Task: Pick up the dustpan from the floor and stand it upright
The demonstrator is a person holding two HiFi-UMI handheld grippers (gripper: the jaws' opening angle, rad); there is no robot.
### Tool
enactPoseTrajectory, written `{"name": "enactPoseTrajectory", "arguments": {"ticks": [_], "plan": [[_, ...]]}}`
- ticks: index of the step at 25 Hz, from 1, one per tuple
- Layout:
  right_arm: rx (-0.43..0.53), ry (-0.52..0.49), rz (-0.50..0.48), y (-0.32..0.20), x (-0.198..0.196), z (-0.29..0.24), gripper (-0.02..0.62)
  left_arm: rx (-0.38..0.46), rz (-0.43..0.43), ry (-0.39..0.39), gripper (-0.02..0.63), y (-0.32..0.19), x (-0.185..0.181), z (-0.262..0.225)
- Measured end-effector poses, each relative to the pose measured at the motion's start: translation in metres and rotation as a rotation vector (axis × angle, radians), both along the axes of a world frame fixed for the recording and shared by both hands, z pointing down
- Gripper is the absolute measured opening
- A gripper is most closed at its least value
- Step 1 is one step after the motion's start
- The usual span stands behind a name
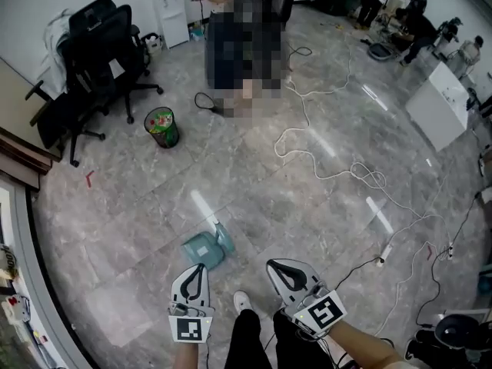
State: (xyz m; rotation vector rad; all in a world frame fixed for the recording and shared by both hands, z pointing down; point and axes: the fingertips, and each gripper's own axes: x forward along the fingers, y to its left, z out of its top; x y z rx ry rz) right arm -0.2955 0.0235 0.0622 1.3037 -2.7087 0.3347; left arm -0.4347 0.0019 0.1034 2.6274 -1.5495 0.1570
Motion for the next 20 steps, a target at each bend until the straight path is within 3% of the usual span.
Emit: {"name": "enactPoseTrajectory", "arguments": {"ticks": [3,5,7,12,17,20], "plan": [[0.032,0.01,-0.003,0.017,0.003,-0.045,0.017,0.04,0.03,-0.039,0.012,0.021,0.004,-0.055],[0.053,0.013,0.001,0.031,0.007,-0.072,0.017,0.008,0.03,-0.055,0.012,0.033,0.0,-0.079],[0.07,0.009,0.006,0.044,0.007,-0.093,0.017,-0.004,0.025,-0.039,0.012,0.044,-0.006,-0.1],[0.119,-0.027,0.018,0.051,-0.003,-0.129,0.017,0.056,0.043,-0.032,0.012,0.06,0.0,-0.152],[0.168,-0.022,-0.018,0.053,-0.016,-0.153,0.017,0.12,0.073,-0.006,0.012,0.077,0.018,-0.182],[0.177,-0.011,-0.036,0.056,-0.021,-0.159,0.017,0.109,0.052,-0.001,0.012,0.087,0.012,-0.182]]}}
